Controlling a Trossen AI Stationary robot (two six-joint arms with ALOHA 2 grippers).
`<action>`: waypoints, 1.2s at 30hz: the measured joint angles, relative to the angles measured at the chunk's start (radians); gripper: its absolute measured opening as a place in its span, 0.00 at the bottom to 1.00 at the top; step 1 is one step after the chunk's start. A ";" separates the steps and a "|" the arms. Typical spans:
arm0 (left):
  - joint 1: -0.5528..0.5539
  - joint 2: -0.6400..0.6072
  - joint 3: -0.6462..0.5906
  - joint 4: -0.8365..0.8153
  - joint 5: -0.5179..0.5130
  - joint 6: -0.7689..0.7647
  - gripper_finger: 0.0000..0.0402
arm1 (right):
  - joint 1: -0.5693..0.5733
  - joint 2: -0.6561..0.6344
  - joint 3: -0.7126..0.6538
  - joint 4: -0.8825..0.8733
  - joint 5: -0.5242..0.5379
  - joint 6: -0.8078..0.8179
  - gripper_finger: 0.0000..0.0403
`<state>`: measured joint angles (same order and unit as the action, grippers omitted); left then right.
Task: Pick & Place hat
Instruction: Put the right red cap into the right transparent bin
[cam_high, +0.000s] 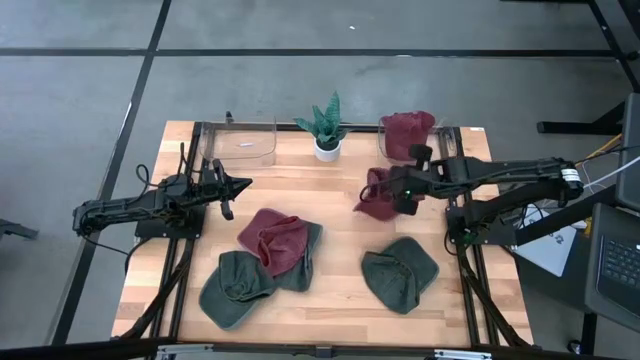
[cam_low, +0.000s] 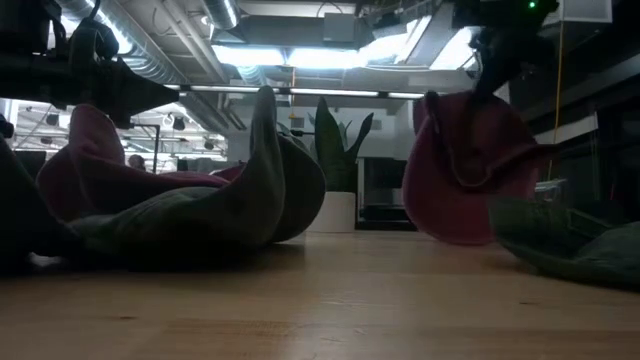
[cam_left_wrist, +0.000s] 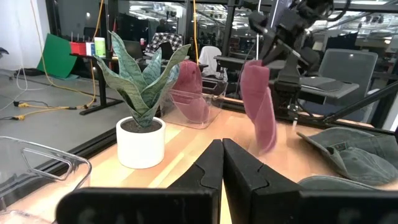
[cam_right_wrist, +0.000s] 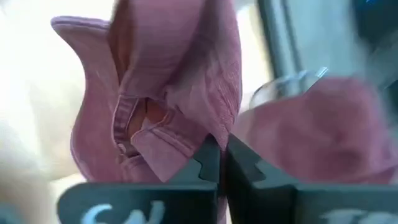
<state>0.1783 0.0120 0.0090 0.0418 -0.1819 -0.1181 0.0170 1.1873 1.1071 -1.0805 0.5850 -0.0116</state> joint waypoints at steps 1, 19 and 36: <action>0.000 0.000 0.000 0.000 0.000 0.000 0.01 | 0.002 0.000 0.006 0.004 0.020 -0.055 0.02; 0.000 0.000 0.000 0.000 0.000 0.000 0.01 | 0.200 0.000 0.011 0.044 0.048 -0.284 0.02; 0.000 0.000 0.000 0.000 0.000 0.000 0.01 | 0.333 0.101 0.002 0.046 -0.430 0.246 0.05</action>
<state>0.1784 0.0121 0.0086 0.0415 -0.1818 -0.1181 0.3500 1.2887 1.1093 -1.0340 0.1552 0.2341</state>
